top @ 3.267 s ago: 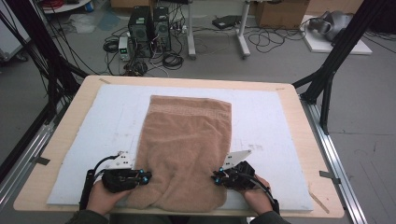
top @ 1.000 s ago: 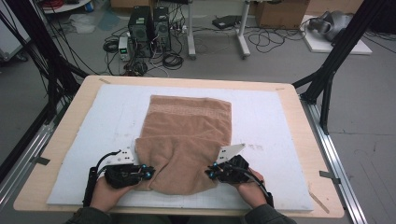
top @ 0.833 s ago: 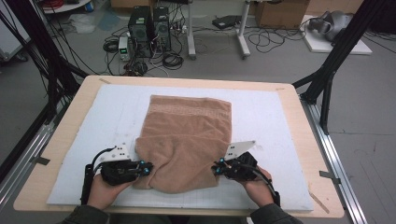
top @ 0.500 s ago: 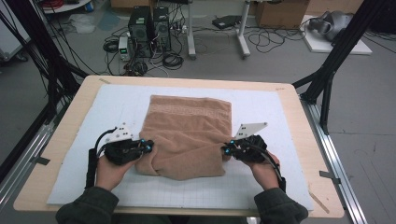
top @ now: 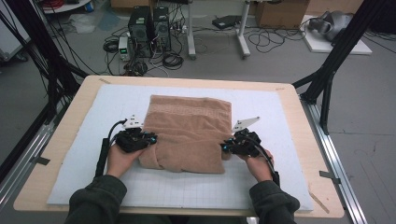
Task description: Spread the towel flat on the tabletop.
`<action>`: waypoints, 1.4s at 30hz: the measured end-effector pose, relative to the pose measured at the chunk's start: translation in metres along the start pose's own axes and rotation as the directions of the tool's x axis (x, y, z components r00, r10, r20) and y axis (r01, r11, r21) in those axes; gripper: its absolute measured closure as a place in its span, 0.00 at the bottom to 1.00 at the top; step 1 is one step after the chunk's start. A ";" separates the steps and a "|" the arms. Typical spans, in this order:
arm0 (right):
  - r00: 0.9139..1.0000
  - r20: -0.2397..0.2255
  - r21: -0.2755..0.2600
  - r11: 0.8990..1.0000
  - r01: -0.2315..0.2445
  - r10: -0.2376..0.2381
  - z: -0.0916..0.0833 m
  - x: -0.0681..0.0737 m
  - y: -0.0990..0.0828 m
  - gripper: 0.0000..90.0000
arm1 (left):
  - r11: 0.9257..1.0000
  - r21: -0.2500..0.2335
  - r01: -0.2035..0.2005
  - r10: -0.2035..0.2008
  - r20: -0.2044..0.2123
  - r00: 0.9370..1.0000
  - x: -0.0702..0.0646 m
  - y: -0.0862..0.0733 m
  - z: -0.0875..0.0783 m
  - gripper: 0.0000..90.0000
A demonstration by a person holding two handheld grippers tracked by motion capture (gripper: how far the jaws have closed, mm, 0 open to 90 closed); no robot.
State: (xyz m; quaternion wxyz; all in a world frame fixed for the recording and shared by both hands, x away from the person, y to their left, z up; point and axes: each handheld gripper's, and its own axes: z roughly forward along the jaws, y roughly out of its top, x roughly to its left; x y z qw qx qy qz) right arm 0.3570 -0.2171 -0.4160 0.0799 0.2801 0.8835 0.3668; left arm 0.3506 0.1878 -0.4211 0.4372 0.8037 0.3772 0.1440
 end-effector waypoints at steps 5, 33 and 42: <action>1.000 0.009 -0.055 0.998 0.010 -0.010 -0.021 0.007 -0.002 0.79 | 0.998 -0.063 0.006 -0.003 0.043 0.999 -0.004 0.004 -0.029 0.74; 0.979 -0.073 0.013 0.982 0.190 -0.188 0.014 0.073 -0.003 0.63 | 0.992 0.080 -0.101 0.087 0.167 0.982 -0.042 -0.040 -0.029 0.76; 0.978 -0.078 0.022 0.980 0.197 -0.195 0.021 0.070 -0.004 0.91 | 0.995 0.039 -0.092 0.085 0.163 0.983 -0.042 -0.038 -0.042 0.86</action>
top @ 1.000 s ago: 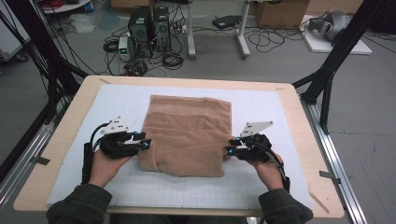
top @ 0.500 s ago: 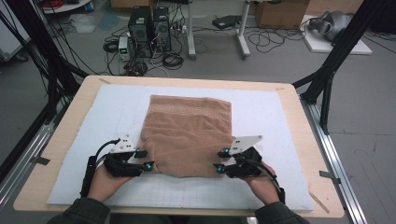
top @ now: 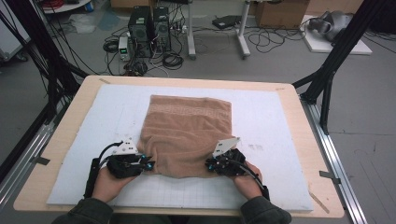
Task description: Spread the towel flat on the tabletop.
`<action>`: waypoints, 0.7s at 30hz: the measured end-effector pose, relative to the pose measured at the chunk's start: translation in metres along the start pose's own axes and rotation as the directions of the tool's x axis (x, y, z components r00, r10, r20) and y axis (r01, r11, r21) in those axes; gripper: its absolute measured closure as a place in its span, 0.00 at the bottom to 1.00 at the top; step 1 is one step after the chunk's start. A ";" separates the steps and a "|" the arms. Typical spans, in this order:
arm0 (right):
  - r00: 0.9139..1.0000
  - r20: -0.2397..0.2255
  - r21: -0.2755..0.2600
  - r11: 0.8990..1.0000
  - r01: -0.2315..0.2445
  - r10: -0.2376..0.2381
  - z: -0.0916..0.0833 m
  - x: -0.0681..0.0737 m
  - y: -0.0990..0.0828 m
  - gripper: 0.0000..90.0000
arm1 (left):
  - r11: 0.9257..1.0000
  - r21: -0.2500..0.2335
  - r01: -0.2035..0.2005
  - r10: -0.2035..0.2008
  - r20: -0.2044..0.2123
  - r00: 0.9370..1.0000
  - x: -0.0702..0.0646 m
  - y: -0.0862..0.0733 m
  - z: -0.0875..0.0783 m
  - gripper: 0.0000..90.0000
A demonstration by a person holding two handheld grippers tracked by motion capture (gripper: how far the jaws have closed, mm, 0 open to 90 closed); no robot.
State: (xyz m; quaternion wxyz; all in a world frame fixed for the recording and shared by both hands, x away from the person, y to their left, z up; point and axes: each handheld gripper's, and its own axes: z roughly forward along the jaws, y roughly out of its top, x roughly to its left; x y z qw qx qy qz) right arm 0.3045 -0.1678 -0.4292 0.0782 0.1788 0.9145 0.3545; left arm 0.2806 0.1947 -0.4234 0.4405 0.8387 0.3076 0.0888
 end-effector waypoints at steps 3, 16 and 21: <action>1.000 0.003 -0.029 1.000 -0.006 0.006 -0.015 0.000 -0.002 0.92 | 0.999 -0.036 0.004 -0.004 0.001 1.000 0.001 0.005 -0.012 0.86; 0.995 0.100 -0.105 0.994 0.008 0.002 -0.068 -0.016 0.025 0.92 | 0.994 -0.113 0.000 -0.005 -0.049 0.999 0.014 0.051 -0.017 0.87; 0.989 0.128 -0.071 0.995 -0.064 0.073 -0.051 -0.048 0.032 0.92 | 0.997 -0.068 0.042 -0.049 -0.107 0.993 0.040 0.063 0.014 0.87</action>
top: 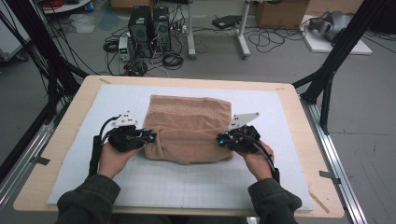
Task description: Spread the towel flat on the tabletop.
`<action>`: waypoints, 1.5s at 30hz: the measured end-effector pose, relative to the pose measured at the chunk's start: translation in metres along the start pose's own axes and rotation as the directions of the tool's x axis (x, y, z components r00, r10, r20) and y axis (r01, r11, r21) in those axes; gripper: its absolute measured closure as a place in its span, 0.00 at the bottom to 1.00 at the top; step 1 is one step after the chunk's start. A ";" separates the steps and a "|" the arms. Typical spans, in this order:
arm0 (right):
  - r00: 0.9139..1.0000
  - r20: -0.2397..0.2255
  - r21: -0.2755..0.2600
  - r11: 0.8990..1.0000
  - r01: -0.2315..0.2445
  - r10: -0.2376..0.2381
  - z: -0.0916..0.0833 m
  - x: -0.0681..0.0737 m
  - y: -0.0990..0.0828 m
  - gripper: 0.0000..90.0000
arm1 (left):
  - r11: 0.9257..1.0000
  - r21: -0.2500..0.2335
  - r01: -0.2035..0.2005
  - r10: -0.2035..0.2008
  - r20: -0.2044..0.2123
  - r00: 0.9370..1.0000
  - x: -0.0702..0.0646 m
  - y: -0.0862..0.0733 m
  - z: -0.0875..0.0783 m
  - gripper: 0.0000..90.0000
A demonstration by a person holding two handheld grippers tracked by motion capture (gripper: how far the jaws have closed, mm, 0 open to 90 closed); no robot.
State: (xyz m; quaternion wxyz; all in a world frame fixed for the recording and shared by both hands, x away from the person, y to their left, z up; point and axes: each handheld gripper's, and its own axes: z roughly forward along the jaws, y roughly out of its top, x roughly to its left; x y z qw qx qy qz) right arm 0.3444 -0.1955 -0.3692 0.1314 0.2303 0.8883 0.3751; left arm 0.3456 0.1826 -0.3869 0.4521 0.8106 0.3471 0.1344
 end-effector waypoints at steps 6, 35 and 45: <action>0.993 0.008 0.086 0.990 -0.115 0.114 0.037 -0.031 -0.010 0.92 | 0.991 0.103 0.088 -0.081 -0.074 0.994 0.030 -0.010 0.038 0.90; 0.995 -0.086 -0.022 0.999 0.046 -0.048 -0.003 0.034 -0.031 0.55 | 0.998 0.067 -0.009 0.004 0.069 0.998 -0.024 -0.039 -0.003 0.62; 0.998 -0.049 0.069 0.997 0.042 -0.038 0.043 0.029 -0.033 0.85 | 0.991 0.125 -0.057 0.061 -0.029 0.998 -0.027 -0.044 0.028 0.77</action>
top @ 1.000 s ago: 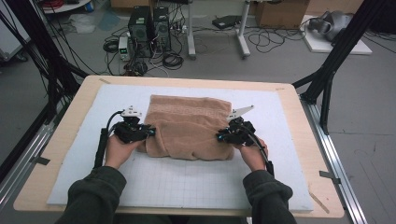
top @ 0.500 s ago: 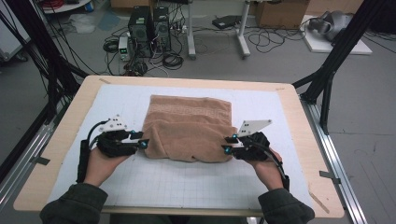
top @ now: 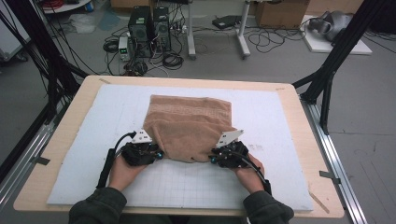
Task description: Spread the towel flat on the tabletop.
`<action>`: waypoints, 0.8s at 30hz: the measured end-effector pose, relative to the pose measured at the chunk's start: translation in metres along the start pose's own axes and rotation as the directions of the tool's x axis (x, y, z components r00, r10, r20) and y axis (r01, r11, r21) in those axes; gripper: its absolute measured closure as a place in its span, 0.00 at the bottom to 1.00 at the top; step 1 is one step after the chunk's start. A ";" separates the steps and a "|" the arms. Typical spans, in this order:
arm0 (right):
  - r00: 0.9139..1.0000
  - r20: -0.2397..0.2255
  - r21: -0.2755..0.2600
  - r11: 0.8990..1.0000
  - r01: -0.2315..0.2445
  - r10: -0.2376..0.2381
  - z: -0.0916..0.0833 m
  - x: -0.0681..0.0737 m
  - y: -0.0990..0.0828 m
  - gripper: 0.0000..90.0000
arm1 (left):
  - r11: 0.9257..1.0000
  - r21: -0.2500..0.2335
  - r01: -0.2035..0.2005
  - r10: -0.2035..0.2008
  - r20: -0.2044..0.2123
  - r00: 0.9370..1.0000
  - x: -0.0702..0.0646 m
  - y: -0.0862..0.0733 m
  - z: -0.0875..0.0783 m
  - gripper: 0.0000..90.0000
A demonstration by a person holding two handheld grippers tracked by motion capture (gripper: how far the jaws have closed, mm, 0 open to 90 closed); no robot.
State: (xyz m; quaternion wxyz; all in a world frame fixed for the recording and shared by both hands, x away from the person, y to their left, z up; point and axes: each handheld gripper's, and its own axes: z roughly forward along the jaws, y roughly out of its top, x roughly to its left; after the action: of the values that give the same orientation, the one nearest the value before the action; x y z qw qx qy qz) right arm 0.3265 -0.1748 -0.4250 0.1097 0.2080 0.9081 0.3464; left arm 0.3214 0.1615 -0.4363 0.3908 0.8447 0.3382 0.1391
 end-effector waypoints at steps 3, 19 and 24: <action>1.000 -0.009 -0.004 1.000 0.005 -0.005 -0.003 -0.001 0.002 0.93 | 1.000 -0.004 -0.015 0.015 0.007 1.000 0.000 0.000 -0.008 0.91; 0.999 0.036 -0.120 0.992 0.030 -0.026 -0.070 -0.004 0.022 0.95 | 0.986 -0.165 -0.023 0.026 0.016 1.000 0.004 0.023 -0.073 0.95; 0.997 0.069 -0.154 0.987 0.051 -0.041 -0.090 -0.004 0.033 0.95 | 0.975 -0.222 -0.026 0.026 -0.001 1.000 0.008 0.032 -0.098 0.95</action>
State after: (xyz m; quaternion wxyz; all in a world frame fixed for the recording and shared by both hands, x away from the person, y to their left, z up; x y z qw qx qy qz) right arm 0.3097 -0.2070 -0.3366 0.1631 0.1888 0.8789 0.4065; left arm 0.2936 0.2071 -0.3482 0.4812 0.8002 0.3091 0.1804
